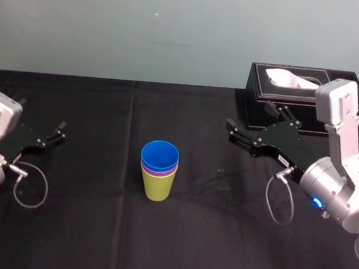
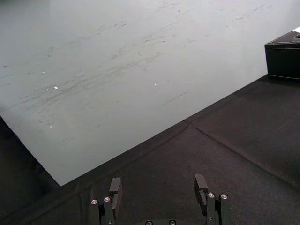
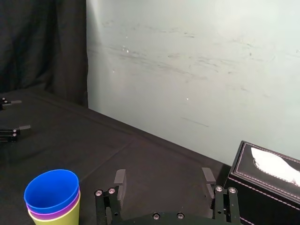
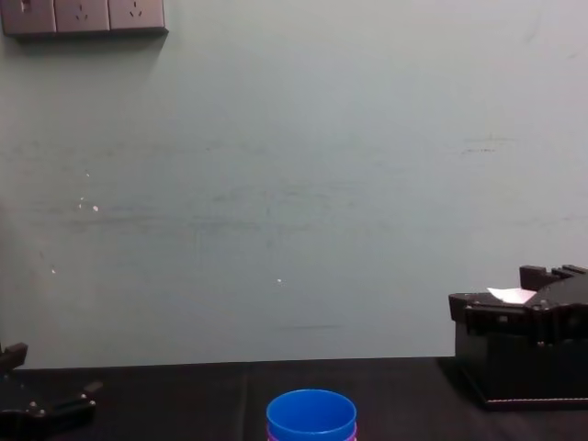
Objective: Stack the three plastic cups sequentially using one hand.
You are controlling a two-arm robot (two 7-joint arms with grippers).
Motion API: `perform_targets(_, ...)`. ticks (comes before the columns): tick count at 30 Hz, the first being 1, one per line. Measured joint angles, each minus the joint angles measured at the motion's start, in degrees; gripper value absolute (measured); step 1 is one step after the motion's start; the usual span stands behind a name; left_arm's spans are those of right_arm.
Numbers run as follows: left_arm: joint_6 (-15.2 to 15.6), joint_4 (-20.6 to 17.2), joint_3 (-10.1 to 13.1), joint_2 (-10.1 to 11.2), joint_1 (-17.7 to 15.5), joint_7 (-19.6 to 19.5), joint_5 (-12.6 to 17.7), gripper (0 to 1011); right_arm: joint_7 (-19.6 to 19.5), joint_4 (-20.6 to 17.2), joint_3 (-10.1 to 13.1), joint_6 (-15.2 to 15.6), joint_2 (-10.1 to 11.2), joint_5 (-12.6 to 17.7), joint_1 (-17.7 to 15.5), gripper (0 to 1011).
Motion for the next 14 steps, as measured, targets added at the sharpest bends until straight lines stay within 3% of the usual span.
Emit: perform_targets(14,0.0,0.0,0.0,0.0,0.0,0.0,0.0,1010,0.1,-0.2,-0.4,0.3,0.0,0.1,0.3,1003)
